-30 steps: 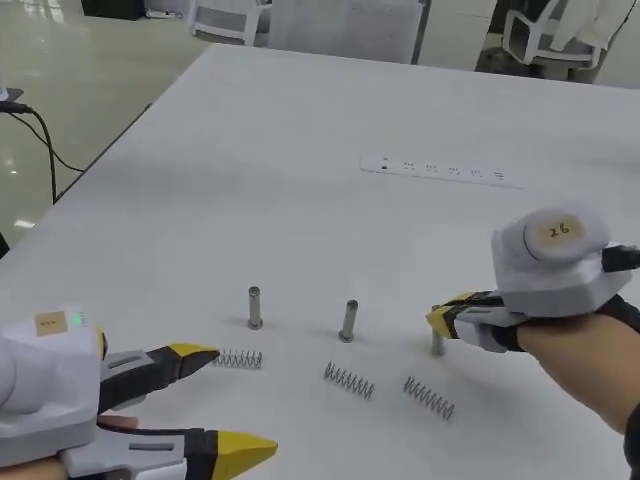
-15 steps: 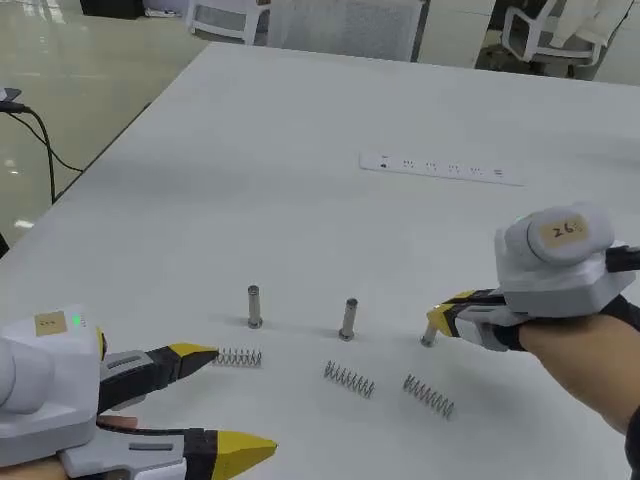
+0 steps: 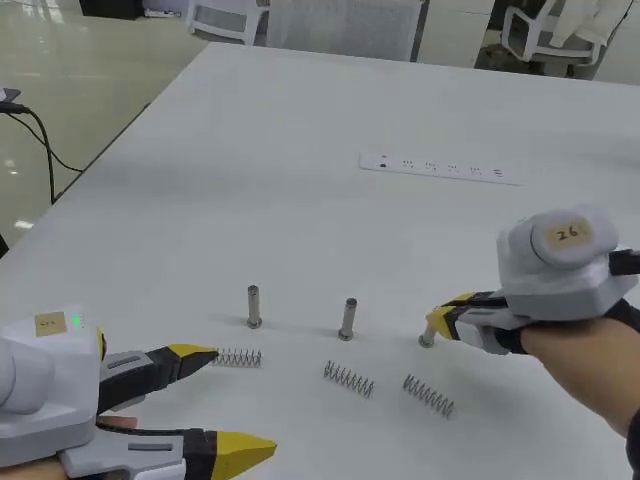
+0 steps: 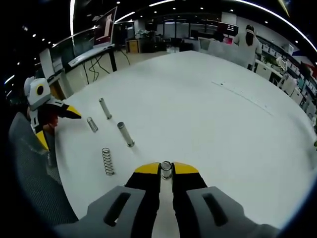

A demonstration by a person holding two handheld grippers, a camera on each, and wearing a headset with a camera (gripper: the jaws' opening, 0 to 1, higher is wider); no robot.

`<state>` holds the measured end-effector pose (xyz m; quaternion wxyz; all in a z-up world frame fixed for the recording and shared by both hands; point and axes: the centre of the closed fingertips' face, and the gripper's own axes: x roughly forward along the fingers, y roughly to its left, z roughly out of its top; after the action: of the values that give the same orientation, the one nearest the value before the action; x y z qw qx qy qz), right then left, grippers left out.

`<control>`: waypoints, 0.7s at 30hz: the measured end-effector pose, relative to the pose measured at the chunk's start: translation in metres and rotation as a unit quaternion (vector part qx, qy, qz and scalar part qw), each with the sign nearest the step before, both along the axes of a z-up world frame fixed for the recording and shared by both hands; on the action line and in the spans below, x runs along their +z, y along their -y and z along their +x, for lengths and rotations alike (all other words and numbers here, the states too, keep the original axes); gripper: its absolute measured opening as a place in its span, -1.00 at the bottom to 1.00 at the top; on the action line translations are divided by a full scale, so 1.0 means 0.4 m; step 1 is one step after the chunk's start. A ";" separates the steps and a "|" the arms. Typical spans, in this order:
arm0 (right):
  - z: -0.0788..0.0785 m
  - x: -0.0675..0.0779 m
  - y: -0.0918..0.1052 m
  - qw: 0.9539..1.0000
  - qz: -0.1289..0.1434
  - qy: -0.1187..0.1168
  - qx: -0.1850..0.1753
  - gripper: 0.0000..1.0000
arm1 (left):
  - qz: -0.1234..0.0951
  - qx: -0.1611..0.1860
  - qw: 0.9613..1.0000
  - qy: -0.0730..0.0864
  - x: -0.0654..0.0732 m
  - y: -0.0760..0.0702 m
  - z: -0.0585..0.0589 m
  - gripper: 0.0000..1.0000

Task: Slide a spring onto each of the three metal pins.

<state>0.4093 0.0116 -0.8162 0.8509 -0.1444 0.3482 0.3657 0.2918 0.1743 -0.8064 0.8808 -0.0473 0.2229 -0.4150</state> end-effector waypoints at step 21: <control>-0.008 -0.029 0.012 1.000 -0.016 -0.007 0.011 -0.82 | 0.002 -0.002 1.000 -0.002 -0.003 0.001 -0.002 0.41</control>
<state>0.4062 0.0070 -0.8279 0.8420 -0.1592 0.3579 0.3710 0.2912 0.1737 -0.8075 0.8796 -0.0460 0.2257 -0.4162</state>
